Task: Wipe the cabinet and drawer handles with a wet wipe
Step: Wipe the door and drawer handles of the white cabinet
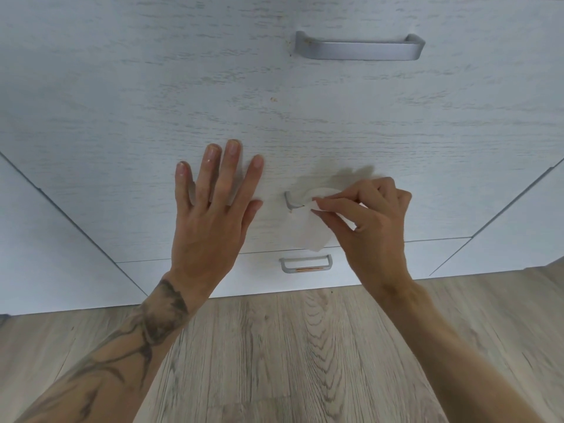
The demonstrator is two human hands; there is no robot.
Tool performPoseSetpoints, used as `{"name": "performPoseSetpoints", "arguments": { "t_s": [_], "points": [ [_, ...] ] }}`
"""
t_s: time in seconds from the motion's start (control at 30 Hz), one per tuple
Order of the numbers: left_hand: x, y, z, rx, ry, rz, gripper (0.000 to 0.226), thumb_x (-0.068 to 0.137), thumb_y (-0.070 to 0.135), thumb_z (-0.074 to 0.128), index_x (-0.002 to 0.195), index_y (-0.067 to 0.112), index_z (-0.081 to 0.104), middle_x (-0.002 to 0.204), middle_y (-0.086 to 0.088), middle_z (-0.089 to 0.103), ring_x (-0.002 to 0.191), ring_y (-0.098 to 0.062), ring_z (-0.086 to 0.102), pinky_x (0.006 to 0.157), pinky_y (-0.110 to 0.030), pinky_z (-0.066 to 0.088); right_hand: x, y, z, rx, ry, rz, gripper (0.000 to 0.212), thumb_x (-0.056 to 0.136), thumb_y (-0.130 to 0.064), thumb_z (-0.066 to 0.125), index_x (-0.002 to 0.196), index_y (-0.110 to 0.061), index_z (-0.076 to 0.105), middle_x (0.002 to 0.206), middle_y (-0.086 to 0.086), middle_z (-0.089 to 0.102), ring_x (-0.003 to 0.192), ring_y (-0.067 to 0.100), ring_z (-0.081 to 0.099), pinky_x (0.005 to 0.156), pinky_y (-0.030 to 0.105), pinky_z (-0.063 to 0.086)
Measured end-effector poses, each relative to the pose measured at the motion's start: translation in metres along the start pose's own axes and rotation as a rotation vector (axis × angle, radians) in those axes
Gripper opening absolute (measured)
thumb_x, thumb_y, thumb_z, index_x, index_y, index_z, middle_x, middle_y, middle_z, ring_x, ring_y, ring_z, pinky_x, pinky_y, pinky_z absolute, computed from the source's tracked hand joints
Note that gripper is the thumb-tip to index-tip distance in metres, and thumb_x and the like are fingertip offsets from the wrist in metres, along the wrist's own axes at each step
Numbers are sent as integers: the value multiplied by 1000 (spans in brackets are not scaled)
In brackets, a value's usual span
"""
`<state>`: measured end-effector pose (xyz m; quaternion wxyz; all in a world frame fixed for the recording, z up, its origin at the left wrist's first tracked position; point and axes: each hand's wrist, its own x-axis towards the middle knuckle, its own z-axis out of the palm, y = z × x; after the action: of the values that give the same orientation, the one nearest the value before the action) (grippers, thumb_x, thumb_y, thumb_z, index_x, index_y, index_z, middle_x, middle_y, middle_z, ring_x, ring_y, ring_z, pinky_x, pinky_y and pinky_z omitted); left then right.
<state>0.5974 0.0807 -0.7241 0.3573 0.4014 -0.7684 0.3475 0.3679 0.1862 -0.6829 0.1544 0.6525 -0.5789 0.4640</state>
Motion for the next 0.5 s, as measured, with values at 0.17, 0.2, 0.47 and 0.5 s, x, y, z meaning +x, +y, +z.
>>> {"name": "performPoseSetpoints", "arguments": {
  "t_s": [0.17,0.2,0.47,0.5],
  "points": [
    [0,-1,2,11,7,0,75,116,45,47,173,20,5,179,-10,-15,165,-30,-14,134,-59,2,-3,14,-13,-40,35,61,10,87,-27,83,96,-22,84,89,-4,70,92,29,54,86,40,27],
    [0,0,2,12,9,-4,75,116,45,47,173,20,5,179,-11,-12,165,-30,-13,134,-59,2,-2,8,-8,-33,37,72,10,87,-27,83,95,-21,84,87,-4,70,92,28,53,86,39,27],
    [0,-1,4,14,14,-1,77,116,46,48,173,20,2,178,-10,-16,165,-29,-15,133,-59,3,0,6,-7,-31,-18,10,13,88,-25,83,100,-27,83,88,-10,67,95,19,48,88,34,23],
    [0,0,4,19,11,-1,78,116,47,48,173,20,2,178,-10,-17,165,-29,-15,133,-59,3,1,6,-7,-31,-6,35,12,87,-25,84,99,-26,84,87,-9,67,94,20,47,87,34,23]
  ]
}}
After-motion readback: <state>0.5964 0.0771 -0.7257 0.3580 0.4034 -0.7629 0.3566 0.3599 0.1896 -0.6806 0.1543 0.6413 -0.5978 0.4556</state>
